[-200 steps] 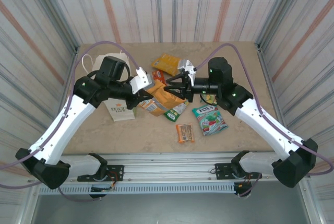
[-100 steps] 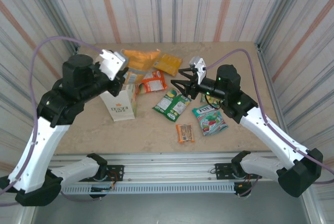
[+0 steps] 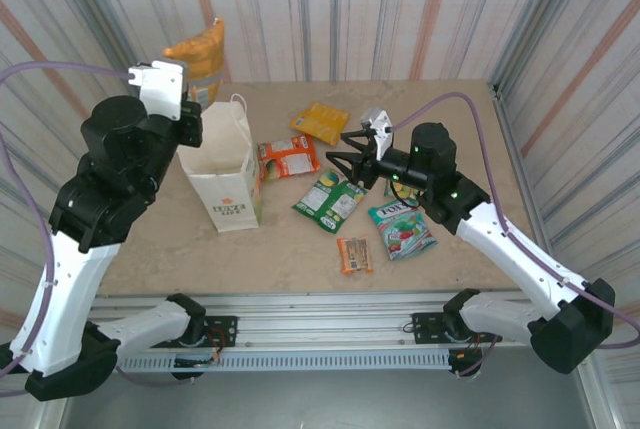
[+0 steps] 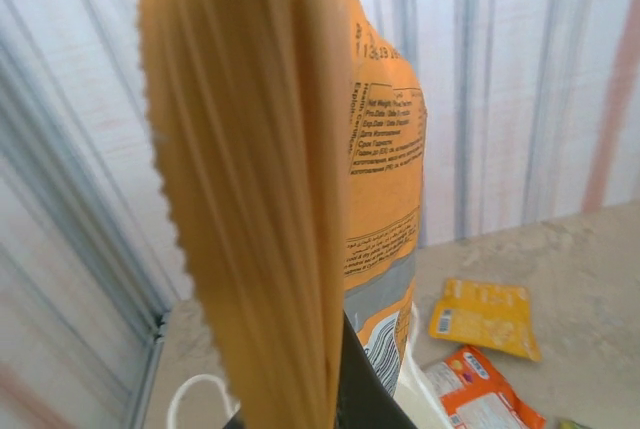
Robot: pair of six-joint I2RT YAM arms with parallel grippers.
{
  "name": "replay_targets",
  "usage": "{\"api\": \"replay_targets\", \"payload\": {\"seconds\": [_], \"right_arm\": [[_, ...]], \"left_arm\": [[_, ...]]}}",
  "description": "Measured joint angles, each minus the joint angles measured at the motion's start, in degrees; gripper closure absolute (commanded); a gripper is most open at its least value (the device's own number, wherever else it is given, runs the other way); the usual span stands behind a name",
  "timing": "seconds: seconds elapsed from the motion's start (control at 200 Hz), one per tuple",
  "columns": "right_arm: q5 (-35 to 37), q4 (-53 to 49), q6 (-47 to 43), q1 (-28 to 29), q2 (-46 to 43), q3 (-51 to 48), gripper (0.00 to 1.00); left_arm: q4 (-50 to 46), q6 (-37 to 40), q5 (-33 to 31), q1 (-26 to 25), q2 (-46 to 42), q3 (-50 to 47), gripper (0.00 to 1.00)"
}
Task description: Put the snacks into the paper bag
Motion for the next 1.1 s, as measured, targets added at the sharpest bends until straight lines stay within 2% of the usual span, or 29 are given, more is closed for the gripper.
{"api": "replay_targets", "payload": {"seconds": [0.13,0.276,0.546,0.797,1.097], "right_arm": [[0.0,-0.2,0.0,0.0,0.9,0.0,0.4],[0.0,-0.3,0.0,0.0,1.7,0.0,0.4],[0.0,-1.3,0.0,0.0,1.9,0.2,0.4],[0.2,-2.7,0.0,0.0,1.9,0.5,0.4],[0.2,-3.7,0.0,0.0,2.6,1.8,0.4]], "left_arm": [[-5.3,-2.6,-3.8,0.0,1.5,3.2,1.0],[-16.0,-6.8,-4.4,0.4,6.0,9.0,1.0],[-31.4,-14.1,5.8,9.7,12.1,10.8,1.0],[-35.5,-16.3,13.5,11.9,15.1,10.8,1.0],[-35.3,-17.1,16.2,14.3,19.2,8.2,0.98]]}}
